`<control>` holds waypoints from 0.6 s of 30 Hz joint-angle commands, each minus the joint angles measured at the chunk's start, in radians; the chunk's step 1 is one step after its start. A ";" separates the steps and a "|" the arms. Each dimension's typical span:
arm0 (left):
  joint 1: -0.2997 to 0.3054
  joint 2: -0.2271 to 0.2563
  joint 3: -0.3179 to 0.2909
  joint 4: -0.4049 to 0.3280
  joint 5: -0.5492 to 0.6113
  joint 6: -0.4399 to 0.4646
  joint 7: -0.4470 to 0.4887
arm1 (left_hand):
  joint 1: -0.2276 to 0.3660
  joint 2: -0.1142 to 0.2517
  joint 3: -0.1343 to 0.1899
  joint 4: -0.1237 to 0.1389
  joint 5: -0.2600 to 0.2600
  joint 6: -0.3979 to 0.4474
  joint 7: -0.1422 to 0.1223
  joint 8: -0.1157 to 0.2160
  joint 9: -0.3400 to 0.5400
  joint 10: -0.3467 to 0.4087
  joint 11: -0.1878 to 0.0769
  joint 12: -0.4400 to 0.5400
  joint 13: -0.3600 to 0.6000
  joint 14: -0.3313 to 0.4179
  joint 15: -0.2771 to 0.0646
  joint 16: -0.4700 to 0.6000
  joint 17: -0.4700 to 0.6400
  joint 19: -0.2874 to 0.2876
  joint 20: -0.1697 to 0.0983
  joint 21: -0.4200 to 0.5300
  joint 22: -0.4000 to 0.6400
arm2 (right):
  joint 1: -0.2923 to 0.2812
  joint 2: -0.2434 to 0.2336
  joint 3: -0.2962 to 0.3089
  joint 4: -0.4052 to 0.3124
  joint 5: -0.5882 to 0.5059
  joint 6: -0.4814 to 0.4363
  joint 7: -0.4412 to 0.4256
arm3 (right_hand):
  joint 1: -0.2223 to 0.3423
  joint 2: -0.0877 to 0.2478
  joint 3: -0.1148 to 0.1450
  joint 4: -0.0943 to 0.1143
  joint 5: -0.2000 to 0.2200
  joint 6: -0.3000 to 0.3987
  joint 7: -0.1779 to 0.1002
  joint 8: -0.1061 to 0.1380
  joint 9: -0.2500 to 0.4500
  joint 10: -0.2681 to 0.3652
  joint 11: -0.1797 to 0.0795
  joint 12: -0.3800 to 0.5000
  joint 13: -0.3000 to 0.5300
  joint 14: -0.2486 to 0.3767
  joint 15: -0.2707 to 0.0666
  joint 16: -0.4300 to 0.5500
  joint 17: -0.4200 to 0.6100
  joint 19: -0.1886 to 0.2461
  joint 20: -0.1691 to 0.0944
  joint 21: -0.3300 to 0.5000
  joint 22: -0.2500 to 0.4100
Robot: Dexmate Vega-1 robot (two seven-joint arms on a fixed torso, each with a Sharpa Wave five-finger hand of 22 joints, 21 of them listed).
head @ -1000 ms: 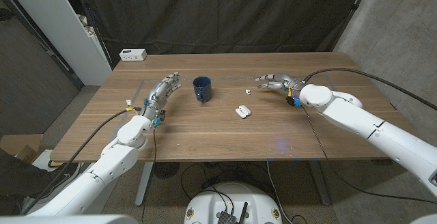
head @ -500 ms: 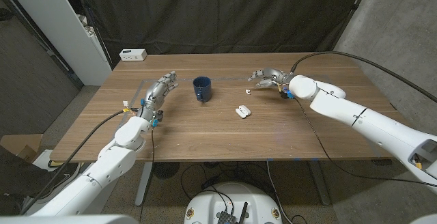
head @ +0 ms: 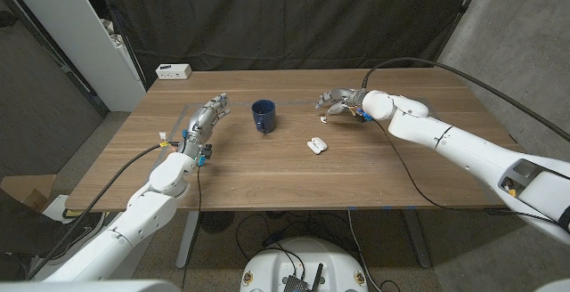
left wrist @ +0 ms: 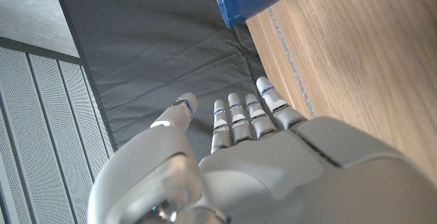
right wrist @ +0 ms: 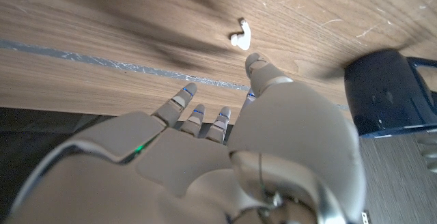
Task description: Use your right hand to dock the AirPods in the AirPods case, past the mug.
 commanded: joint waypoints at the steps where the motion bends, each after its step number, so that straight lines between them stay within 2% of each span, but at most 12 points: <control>1: -0.012 -0.010 0.005 0.003 0.009 0.014 0.015 | 0.006 -0.007 -0.002 -0.004 0.006 0.010 -0.006 0.008 0.002 0.008 0.001 0.007 0.000 0.004 -0.011 0.002 0.002 0.001 0.000 -0.007 0.001 | 0.085 0.081 -0.058 0.150 -0.088 0.028 0.076 | 0.000 0.006 -0.005 0.012 0.006 0.024 0.001 0.002 0.004 0.021 -0.003 0.011 0.004 0.017 -0.102 0.012 0.004 0.000 -0.002 0.010 0.002; 9: -0.009 -0.009 0.003 -0.006 0.008 0.029 0.027 | 0.005 -0.007 -0.003 -0.005 0.006 0.012 -0.005 0.008 0.003 0.006 -0.001 0.007 -0.001 0.004 -0.011 0.002 0.002 0.001 0.002 -0.009 0.002 | 0.110 0.115 -0.082 0.209 -0.093 0.023 0.112 | -0.008 0.006 -0.020 0.018 0.003 0.076 0.001 0.014 0.006 0.055 -0.003 0.022 0.005 0.042 -0.108 0.023 0.005 0.011 -0.005 0.015 0.002; 18: -0.020 -0.008 0.006 0.005 0.006 0.035 0.018 | 0.004 -0.006 -0.003 -0.005 0.007 0.016 -0.004 0.009 0.003 0.006 0.001 0.007 -0.003 0.005 -0.011 0.002 0.002 0.003 0.003 -0.011 0.002 | 0.131 0.146 -0.103 0.279 -0.100 0.024 0.108 | -0.011 0.006 -0.029 0.019 0.001 0.101 0.001 0.017 0.006 0.062 -0.005 0.023 0.005 0.057 -0.114 0.029 0.005 0.019 -0.011 0.017 0.002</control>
